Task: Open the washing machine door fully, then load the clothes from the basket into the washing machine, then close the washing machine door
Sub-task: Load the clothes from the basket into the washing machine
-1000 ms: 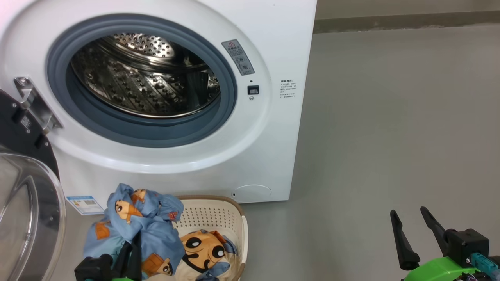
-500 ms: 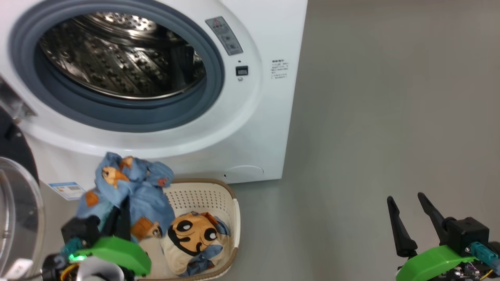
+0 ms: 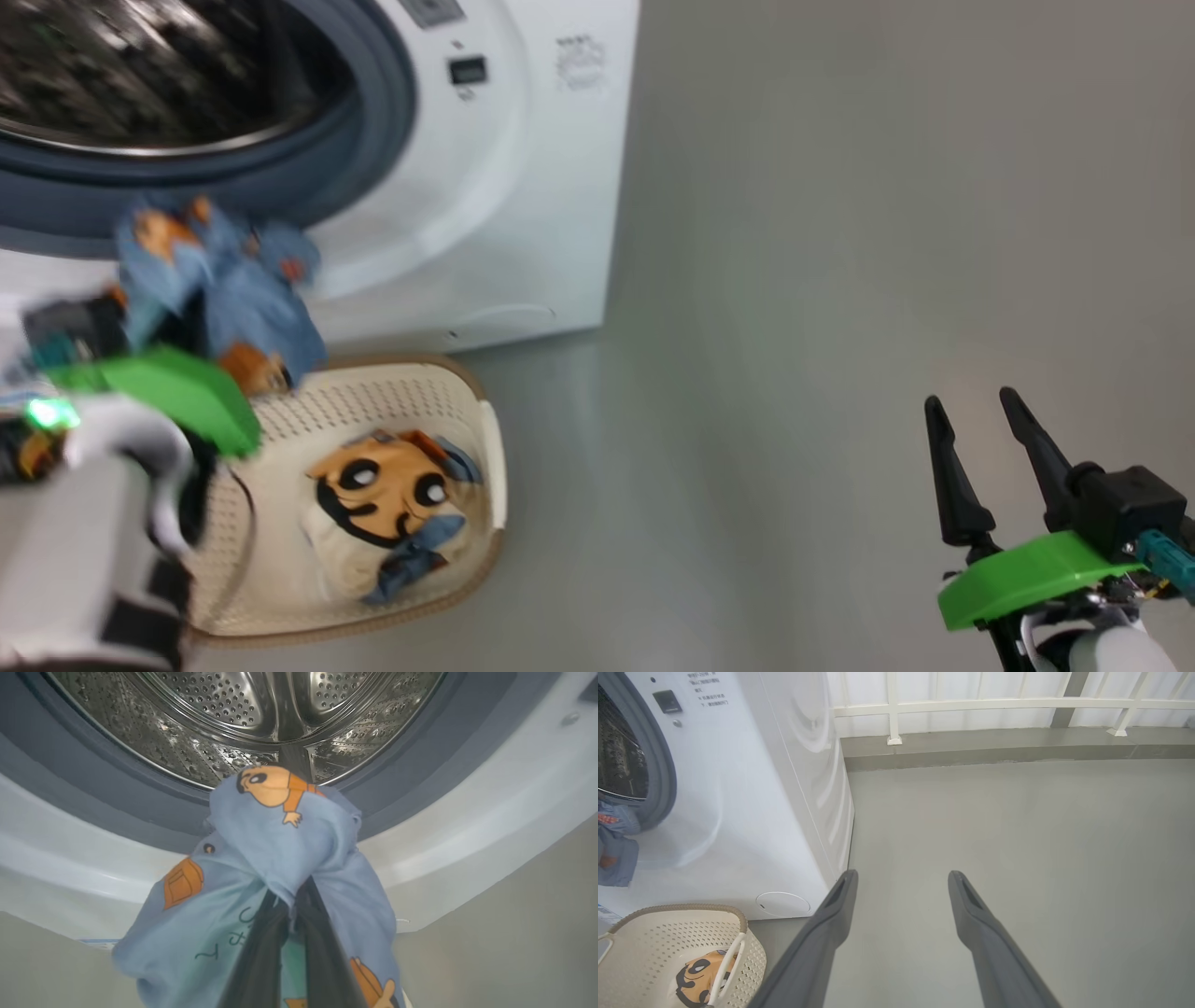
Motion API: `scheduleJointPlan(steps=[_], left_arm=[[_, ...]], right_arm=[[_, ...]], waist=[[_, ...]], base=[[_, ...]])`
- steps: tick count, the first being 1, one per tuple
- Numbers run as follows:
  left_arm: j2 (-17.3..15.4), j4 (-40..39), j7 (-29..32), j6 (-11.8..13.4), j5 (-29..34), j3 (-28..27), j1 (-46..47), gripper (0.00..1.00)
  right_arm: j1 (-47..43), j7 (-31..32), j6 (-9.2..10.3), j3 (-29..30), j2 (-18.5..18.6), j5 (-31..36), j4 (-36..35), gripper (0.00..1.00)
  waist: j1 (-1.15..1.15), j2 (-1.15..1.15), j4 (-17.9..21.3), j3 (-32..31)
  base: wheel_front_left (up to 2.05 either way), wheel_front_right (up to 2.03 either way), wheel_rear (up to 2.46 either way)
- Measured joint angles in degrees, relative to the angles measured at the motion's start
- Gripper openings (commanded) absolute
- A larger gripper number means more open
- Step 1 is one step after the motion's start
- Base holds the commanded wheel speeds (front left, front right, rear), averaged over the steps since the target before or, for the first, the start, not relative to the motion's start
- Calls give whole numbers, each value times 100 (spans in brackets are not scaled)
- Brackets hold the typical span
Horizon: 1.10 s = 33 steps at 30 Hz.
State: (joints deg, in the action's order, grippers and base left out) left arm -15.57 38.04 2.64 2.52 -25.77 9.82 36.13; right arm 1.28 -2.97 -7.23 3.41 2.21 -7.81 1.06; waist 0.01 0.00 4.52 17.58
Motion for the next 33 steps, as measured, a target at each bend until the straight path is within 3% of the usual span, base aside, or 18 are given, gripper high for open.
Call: scheduleJointPlan(steps=[10,19,27,33], left_arm=[[-664,468,811,-105,-82,-196,1651,0],[-1185,555,1090,-182,-116,-358,2722,0],[-1603,435,335,-198,-190,-683,3270,0],[-1802,570,-589,-248,-32,-737,3622,0]], right_arm=[[554,-452,0,-215,1,-334,463,100],[954,-767,0,-378,1,-584,827,100],[1146,-924,0,-509,0,-665,1031,100],[1166,-982,0,-526,0,-679,1141,100]], waist=[[0,0,474,830],[-1,0,855,1521],[-1,0,1163,1976],[-1,0,1297,2158]], base=[[0,0,0],[0,0,0],[0,0,0],[0,0,0]])
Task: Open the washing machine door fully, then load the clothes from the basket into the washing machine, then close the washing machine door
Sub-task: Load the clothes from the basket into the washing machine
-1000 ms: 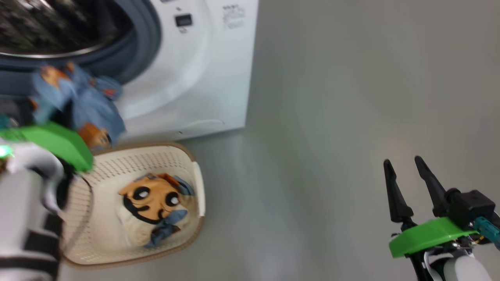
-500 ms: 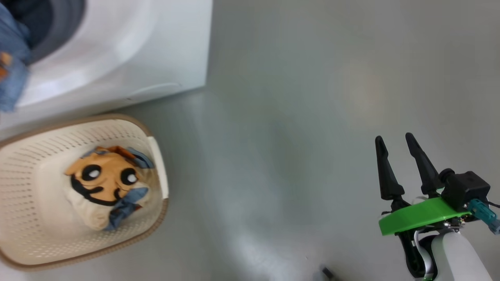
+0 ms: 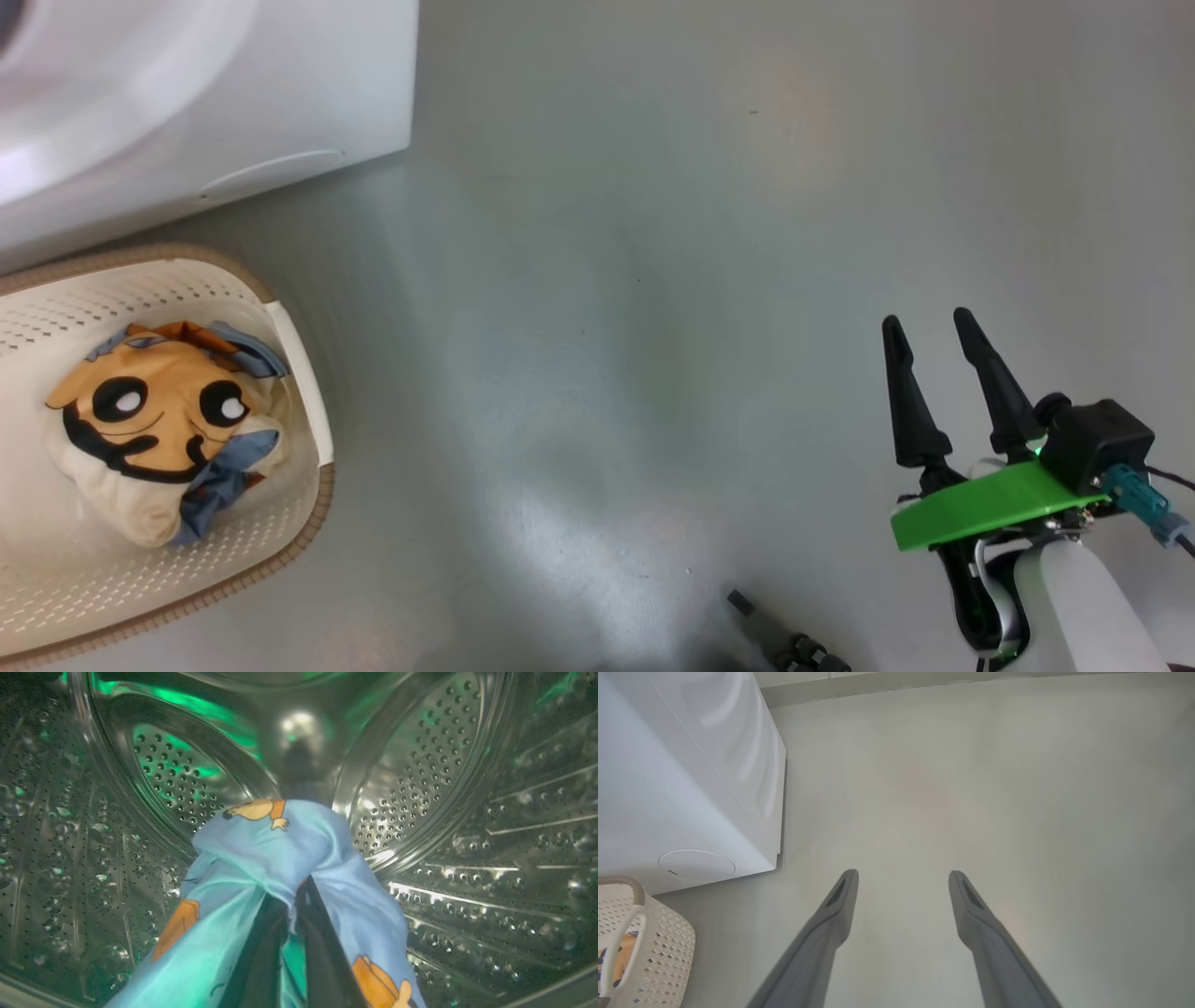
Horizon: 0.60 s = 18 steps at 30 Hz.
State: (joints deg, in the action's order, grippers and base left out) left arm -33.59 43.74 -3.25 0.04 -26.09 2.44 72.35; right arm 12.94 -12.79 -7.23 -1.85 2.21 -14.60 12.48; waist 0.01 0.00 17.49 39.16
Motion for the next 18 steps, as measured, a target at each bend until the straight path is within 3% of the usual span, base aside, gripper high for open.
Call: scheduleJointPlan(steps=[3,4,5,18], left_arm=[[13,246,-277,-59,-46,-53,132,0],[16,342,-280,-91,-47,-48,165,41],[16,342,-280,-91,-47,-48,165,100],[170,1206,-512,-263,-85,59,294,100]], right_arm=[[110,-42,0,-18,-1,-7,27,100],[125,-43,0,-18,0,-7,33,100],[125,-43,0,-18,0,-7,33,100],[185,-51,0,24,0,-1,116,100]], waist=[[0,0,2,-2],[0,0,-7,-11],[0,0,-7,-11],[-1,0,-121,-131]], base=[[0,0,0],[0,0,0],[0,0,0],[0,0,0]])
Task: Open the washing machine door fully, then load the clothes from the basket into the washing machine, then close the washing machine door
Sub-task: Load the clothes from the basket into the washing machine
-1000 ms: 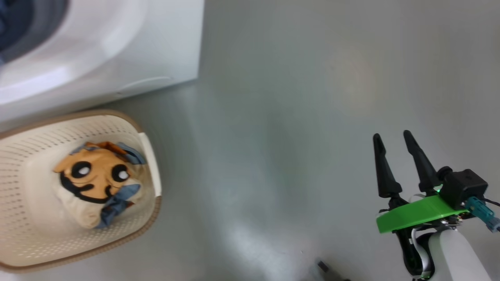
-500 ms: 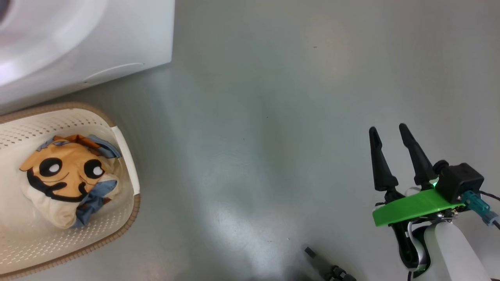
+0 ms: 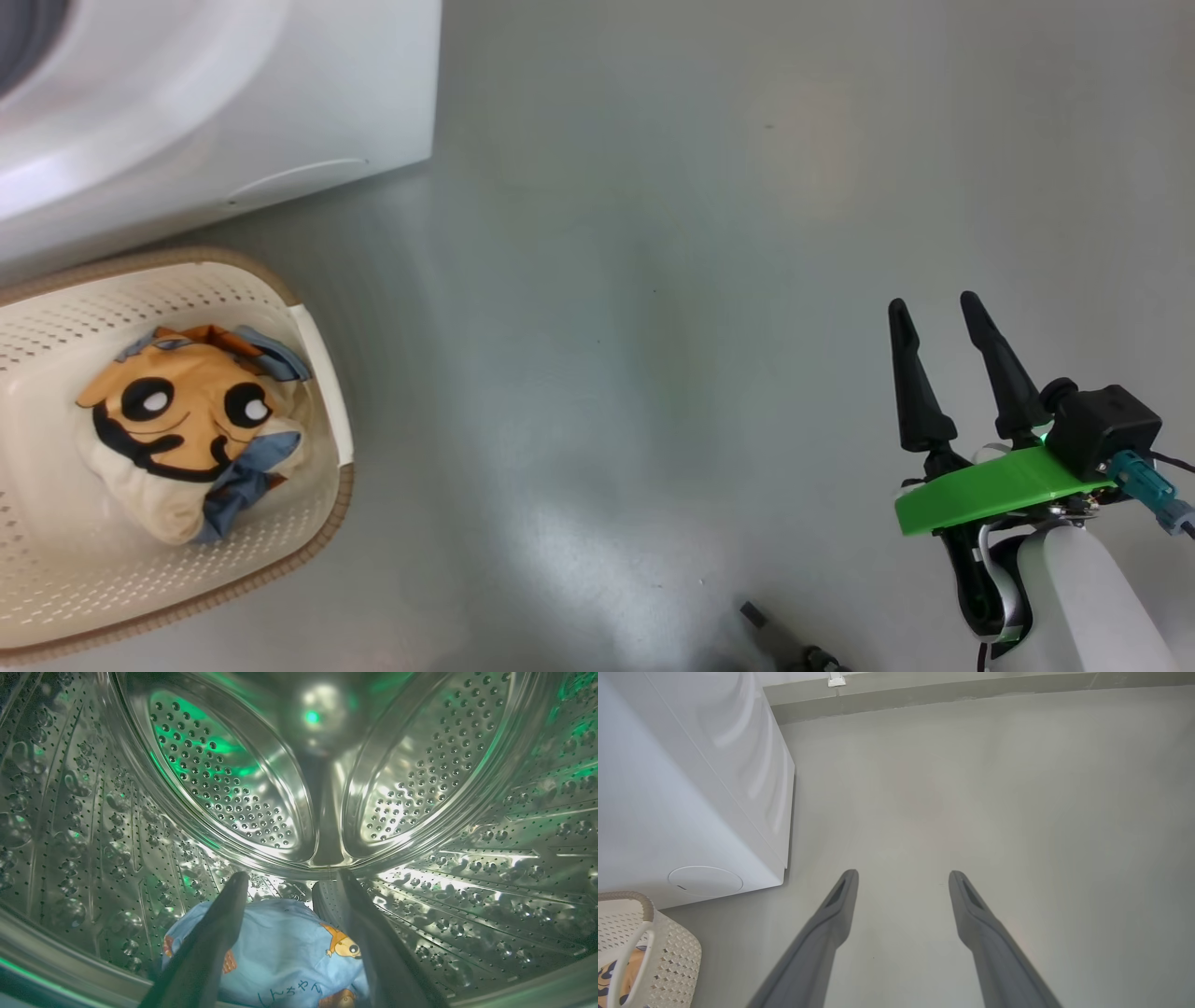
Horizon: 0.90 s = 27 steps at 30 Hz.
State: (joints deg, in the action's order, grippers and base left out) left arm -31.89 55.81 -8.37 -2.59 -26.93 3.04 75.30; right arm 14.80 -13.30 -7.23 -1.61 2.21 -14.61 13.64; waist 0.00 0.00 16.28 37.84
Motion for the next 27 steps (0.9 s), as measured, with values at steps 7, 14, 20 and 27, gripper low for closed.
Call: scheduleJointPlan(steps=[7,14,20,27], left_arm=[[299,204,-386,-15,-10,91,-408,100],[619,21,-595,113,-16,129,-1251,100],[1031,-891,-625,267,-57,-45,-2362,100],[1532,-2384,-628,510,148,-137,-3912,100]], right_arm=[[-2,11,0,204,3,96,-11,100],[-16,108,0,392,2,208,-88,100],[-182,231,0,559,2,310,-197,100],[-431,450,0,655,2,567,-380,100]], waist=[[0,0,-141,-209],[0,0,-308,-502],[0,0,-497,-825],[-1,0,-759,-1247]], base=[[0,0,0],[0,0,0],[0,0,0],[0,0,0]])
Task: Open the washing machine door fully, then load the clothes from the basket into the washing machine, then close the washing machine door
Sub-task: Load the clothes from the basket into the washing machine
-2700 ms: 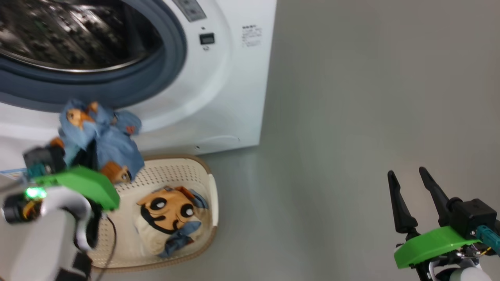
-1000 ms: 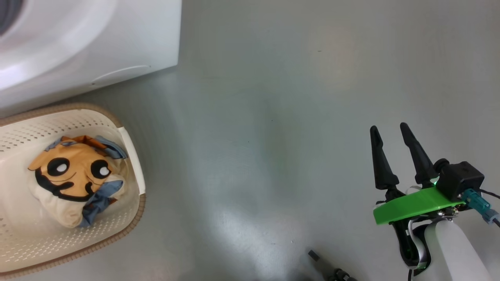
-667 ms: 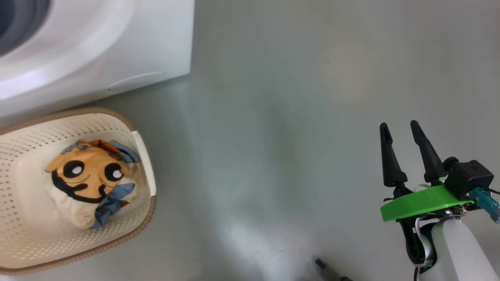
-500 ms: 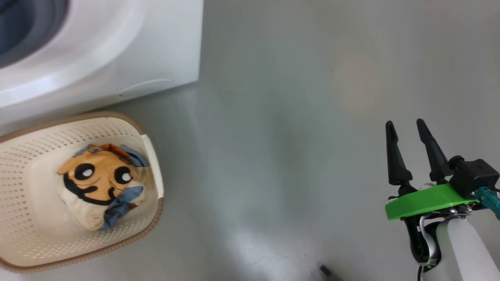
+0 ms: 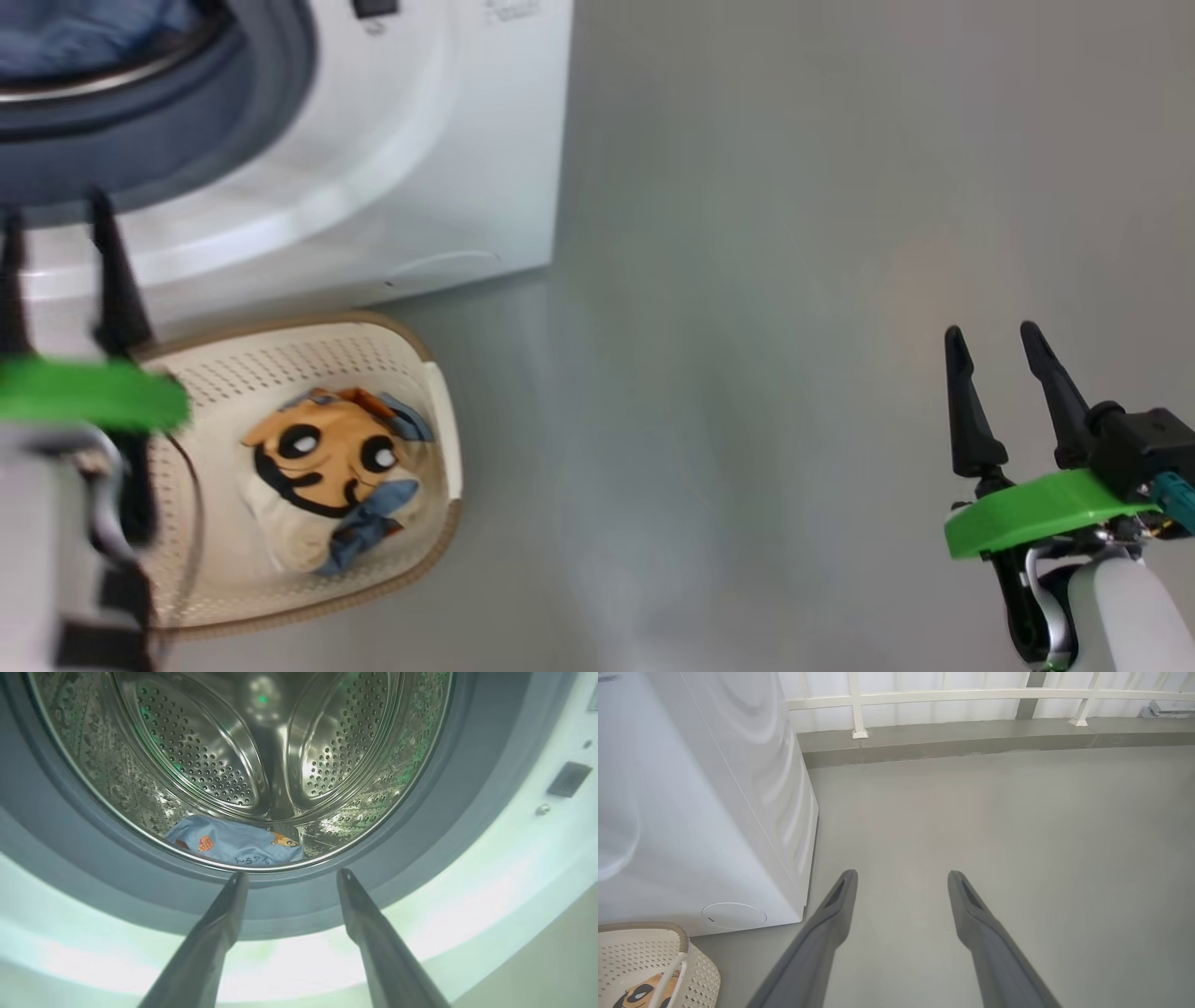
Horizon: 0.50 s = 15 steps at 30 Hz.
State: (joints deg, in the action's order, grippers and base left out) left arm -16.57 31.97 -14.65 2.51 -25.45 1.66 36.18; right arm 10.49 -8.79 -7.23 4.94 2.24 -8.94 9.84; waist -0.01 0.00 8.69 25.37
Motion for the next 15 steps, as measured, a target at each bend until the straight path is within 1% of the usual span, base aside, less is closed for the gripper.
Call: scheduleJointPlan(steps=[5,9,15], left_arm=[[289,-861,0,145,172,-2,-1105,100],[480,-1316,1,191,319,49,-1922,100],[598,-1792,1,210,533,225,-2767,100]], right_arm=[[-205,149,0,37,1,88,-91,100],[-354,271,0,33,0,246,-140,100],[-656,475,0,62,0,346,-233,100]], waist=[[0,0,-184,-340],[0,0,-306,-638],[0,0,-460,-1111]], base=[[0,0,0],[0,0,0],[0,0,0]])
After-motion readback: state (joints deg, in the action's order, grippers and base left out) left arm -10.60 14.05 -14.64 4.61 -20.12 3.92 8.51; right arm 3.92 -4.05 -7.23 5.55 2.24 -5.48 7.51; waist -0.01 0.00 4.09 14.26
